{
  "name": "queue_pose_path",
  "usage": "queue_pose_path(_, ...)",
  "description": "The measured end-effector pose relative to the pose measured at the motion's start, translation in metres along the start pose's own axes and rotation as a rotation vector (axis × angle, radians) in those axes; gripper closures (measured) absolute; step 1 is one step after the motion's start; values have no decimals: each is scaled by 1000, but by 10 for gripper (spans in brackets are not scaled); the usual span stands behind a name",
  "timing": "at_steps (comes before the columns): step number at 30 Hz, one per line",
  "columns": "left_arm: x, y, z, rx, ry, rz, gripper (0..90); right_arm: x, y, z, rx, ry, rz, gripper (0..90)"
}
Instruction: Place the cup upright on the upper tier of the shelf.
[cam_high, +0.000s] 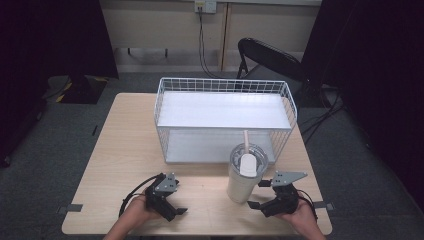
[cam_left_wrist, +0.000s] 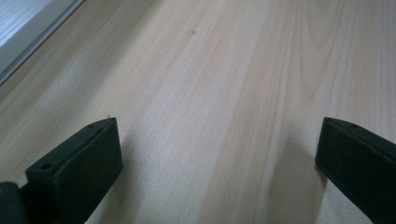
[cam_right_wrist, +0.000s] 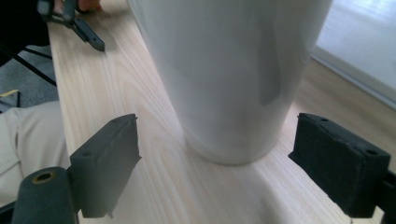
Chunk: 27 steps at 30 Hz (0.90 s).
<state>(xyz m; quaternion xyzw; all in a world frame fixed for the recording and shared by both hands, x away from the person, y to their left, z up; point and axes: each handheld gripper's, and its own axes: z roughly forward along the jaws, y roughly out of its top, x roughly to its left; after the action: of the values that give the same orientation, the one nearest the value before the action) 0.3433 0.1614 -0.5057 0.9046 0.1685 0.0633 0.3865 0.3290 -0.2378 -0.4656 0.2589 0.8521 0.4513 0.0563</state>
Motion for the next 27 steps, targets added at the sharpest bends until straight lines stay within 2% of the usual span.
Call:
queue_pose_path(3, 0, 0, 0, 2, 0, 4, 0, 2, 7, -1, -15, 3, -14, 139)
queue_pose_path(5, 0, 0, 0, 3, 0, 4, 0, 3, 10, -2, -34, 11, -7, 133)
queue_pose_path(8, 0, 0, 0, 2, 1, 5, 0, 4, 14, -3, -48, -3, -13, 134)
queue_pose_path(27, 0, 0, 0, 3, 1, 4, 0, -1, 30, -6, -163, 0, 10, 133)
